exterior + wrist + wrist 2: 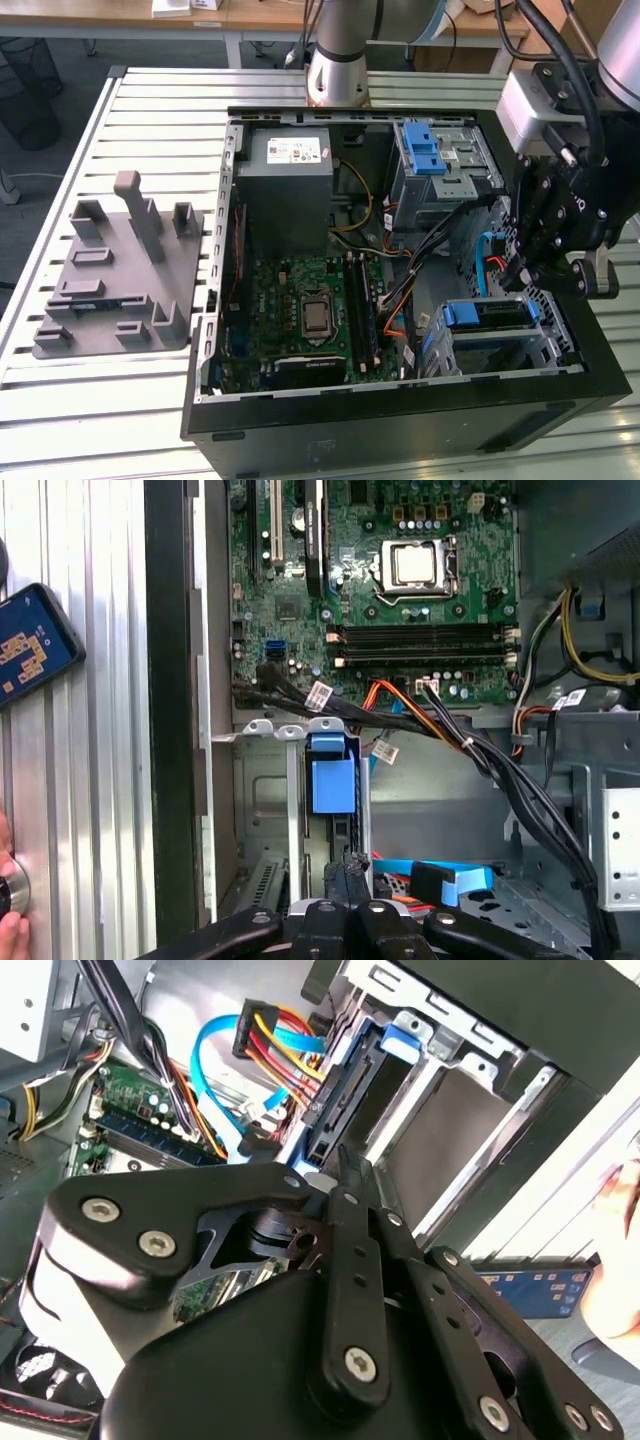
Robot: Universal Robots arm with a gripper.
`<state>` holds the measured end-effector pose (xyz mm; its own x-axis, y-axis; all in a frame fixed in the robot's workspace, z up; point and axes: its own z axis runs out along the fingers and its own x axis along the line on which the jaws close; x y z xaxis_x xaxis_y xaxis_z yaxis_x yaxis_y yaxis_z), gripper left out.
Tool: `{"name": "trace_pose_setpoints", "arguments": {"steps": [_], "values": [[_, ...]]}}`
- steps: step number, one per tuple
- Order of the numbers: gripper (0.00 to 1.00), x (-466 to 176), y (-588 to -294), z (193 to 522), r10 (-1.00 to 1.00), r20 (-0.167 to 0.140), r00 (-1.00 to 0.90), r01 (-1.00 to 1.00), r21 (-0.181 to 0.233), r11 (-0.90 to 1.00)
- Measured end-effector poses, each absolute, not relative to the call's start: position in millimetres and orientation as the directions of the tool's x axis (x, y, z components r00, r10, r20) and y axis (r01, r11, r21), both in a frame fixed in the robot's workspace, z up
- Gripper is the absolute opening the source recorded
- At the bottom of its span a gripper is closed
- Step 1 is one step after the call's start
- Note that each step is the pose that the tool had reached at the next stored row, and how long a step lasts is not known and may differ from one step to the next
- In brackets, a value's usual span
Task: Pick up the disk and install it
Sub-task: 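Insert the first disk wire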
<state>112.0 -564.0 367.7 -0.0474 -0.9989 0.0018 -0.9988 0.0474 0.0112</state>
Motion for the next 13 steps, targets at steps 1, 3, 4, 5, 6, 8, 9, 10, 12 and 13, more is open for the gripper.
{"name": "trace_pose_setpoints", "arguments": {"steps": [1,3,4,5,6,8,9,10,12,13], "values": [[0.11,111.9,-564.1,367.7,-0.999,0.002,-0.047,-0.999,0.011,0.047],[0.11,112.1,-563.5,367.4,-0.999,0.001,-0.048,-0.999,0.011,0.048],[0.11,112.8,-562.2,367.4,-0.999,0.001,-0.047,-0.999,0.011,0.047],[0.11,113.6,-560.7,367.5,-0.999,0.002,-0.047,-0.999,0.011,0.047],[0.11,114.3,-559.1,367.5,-0.999,0.002,-0.046,-0.999,0.011,0.046],[0.11,115.9,-555.9,367.3,-0.999,0.002,-0.045,-0.999,0.011,0.045],[0.11,116.9,-554.3,367.1,-0.999,0.002,-0.045,-0.999,0.011,0.045],[0.11,118.1,-552.8,366.9,-0.999,0.002,-0.045,-0.999,0.011,0.045],[0.11,121.2,-550.2,366.0,-0.999,0.002,-0.045,-0.999,0.011,0.045],[0.11,122.0,-549.3,365.4,-0.999,0.002,-0.045,-0.999,0.011,0.045]]}}
